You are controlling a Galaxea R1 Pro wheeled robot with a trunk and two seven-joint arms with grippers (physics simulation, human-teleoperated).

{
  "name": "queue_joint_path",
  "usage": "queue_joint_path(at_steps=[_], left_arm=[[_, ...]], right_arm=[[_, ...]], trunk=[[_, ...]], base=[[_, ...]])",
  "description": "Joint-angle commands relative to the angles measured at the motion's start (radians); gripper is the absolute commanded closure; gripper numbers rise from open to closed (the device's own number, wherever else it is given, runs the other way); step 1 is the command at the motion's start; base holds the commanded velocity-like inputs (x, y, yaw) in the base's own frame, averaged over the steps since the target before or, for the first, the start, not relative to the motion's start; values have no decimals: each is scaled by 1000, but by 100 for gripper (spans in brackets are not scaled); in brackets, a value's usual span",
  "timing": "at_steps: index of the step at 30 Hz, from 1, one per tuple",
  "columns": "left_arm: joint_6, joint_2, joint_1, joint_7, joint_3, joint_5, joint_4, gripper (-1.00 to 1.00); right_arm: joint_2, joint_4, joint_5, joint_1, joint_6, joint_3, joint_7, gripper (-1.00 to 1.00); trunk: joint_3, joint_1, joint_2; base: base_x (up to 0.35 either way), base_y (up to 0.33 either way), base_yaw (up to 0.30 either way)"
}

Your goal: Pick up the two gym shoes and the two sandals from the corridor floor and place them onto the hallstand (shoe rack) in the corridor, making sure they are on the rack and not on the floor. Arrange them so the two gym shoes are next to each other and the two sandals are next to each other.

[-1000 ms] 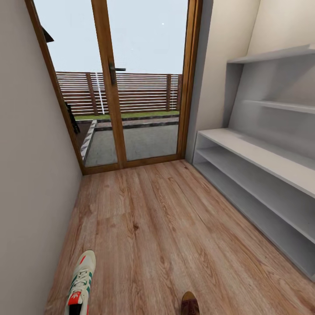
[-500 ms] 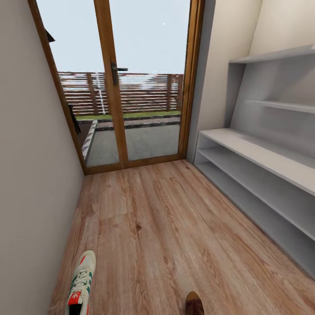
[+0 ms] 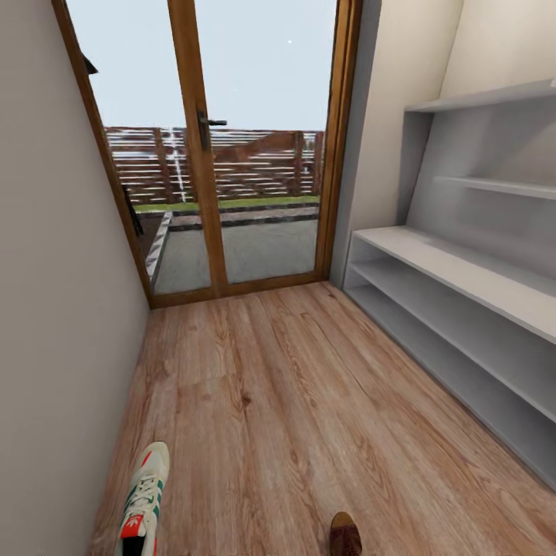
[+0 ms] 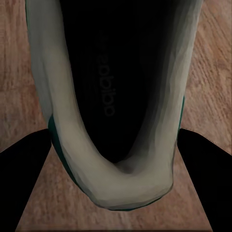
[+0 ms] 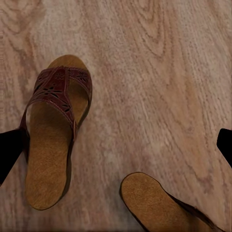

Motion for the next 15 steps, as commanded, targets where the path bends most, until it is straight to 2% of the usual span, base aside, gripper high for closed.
queue_joint_path(at_steps=[1, 15], left_arm=[[-2, 0, -1, -7, 9, -4, 1, 100], [2, 1, -5, -4, 8, -3, -13, 100]], right_arm=[[1, 1, 10, 0, -3, -6, 1, -100], [1, 20, 10, -1, -3, -8, 0, -100]], trunk=[[-1, 0, 0], [-1, 0, 0]], base=[[-83, 78, 0], [-13, 13, 0]])
